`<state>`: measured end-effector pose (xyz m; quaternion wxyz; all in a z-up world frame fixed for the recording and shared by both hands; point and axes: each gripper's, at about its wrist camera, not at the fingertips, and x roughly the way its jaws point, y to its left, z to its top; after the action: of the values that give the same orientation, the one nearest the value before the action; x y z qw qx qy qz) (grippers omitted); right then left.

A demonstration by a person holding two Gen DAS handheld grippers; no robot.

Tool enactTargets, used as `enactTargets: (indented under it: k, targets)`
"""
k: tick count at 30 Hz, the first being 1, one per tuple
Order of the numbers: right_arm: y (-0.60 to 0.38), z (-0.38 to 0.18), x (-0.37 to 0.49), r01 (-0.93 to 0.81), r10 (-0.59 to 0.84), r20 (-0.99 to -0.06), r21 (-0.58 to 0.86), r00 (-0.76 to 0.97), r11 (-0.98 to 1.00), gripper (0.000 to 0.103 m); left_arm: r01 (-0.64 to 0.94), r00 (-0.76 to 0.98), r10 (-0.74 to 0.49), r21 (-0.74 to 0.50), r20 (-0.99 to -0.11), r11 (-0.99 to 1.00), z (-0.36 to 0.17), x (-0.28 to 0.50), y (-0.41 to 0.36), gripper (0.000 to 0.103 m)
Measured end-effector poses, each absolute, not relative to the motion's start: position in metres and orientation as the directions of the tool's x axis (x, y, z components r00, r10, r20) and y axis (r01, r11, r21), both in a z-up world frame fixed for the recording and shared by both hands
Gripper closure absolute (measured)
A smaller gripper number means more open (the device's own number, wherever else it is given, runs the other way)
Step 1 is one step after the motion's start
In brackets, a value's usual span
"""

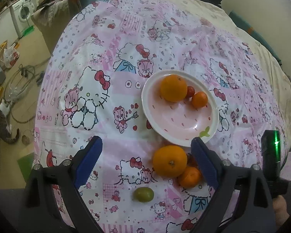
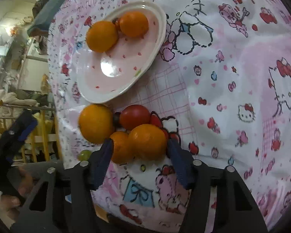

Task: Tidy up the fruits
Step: 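Grasp a tangerine with the right tool while the left grasps the second large orange, then lift the large orange with the left tool while the right carries the tangerine toward the plate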

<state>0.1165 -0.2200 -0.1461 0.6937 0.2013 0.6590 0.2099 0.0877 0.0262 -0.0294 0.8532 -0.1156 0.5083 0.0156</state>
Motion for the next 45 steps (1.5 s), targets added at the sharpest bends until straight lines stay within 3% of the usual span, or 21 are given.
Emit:
enactTargets:
  k: [3, 12, 20, 30, 36, 38, 41, 45]
  targets:
    - [-0.219, -0.152, 0.117, -0.034, 0.535, -0.844, 0.534, 0.029, 0.845, 0.058, -0.144, 0.476, -0.099, -0.189, -0.874, 0.971, -0.03, 0.089, 0.026, 0.012]
    - [-0.228, -0.139, 0.113, -0.051, 0.538, -0.84, 0.536, 0.064, 0.843, 0.059, -0.152, 0.434, -0.092, -0.173, -0.896, 0.973, -0.043, 0.091, 0.024, 0.012]
    - [-0.256, -0.122, 0.108, -0.028, 0.568, -0.813, 0.569, 0.129, 0.822, 0.059, -0.144, 0.341, -0.212, -0.274, -0.916, 0.951, -0.075, 0.099, 0.002, 0.012]
    - [-0.287, -0.109, 0.1, 0.008, 0.579, -0.792, 0.592, 0.193, 0.806, 0.059, -0.134, 0.222, -0.167, -0.2, -0.961, 0.971, -0.114, 0.112, -0.02, 0.013]
    - [-0.296, -0.109, 0.103, 0.039, 0.583, -0.785, 0.602, 0.21, 0.797, 0.059, -0.116, 0.184, -0.17, -0.193, -0.968, 0.974, -0.122, 0.12, -0.03, 0.02]
    - [-0.294, -0.108, 0.103, 0.032, 0.583, -0.785, 0.601, 0.209, 0.799, 0.059, -0.099, 0.165, -0.162, -0.18, -0.973, 0.979, -0.125, 0.12, -0.033, 0.036]
    - [-0.292, -0.108, 0.103, 0.029, 0.585, -0.784, 0.602, 0.207, 0.798, 0.059, -0.091, 0.162, -0.178, -0.194, -0.971, 0.977, -0.127, 0.12, -0.033, 0.043]
    - [-0.29, -0.109, 0.105, 0.026, 0.584, -0.785, 0.601, 0.204, 0.799, 0.059, -0.076, 0.164, -0.175, -0.189, -0.971, 0.979, -0.125, 0.12, -0.036, 0.045]
